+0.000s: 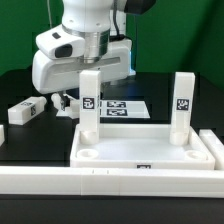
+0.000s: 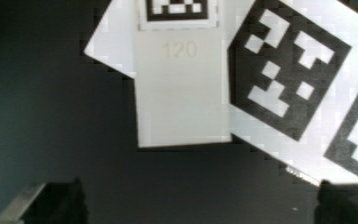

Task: Assemble desk

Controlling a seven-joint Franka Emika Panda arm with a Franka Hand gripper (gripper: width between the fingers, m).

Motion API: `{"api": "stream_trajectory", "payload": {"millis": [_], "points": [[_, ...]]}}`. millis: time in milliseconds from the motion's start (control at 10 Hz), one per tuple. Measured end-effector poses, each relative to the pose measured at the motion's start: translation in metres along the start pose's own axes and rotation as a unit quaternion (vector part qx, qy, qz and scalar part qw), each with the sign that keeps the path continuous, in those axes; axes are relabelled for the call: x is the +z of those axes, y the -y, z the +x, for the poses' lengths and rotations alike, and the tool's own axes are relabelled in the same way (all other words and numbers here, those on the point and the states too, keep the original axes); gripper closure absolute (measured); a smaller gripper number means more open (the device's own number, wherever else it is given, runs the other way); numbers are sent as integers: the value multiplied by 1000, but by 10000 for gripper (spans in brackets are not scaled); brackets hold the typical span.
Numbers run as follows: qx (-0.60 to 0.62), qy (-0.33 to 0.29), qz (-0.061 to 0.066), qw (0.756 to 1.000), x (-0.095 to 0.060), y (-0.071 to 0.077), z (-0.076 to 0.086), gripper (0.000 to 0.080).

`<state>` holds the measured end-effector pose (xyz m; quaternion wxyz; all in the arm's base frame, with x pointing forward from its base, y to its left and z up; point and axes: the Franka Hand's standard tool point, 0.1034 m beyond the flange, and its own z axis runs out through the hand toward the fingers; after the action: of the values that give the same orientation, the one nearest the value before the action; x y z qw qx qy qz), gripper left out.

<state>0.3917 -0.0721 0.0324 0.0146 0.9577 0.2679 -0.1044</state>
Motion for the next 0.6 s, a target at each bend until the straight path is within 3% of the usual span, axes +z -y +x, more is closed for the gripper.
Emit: {"api": "stream_trajectory", "payload": {"millis": [100, 300, 600], "points": [[-28, -11, -17, 999, 3, 6, 0, 151], [-49, -12, -30, 998, 2, 2, 1, 151], [-50, -2, -25, 998, 3, 6, 1, 151]]}}
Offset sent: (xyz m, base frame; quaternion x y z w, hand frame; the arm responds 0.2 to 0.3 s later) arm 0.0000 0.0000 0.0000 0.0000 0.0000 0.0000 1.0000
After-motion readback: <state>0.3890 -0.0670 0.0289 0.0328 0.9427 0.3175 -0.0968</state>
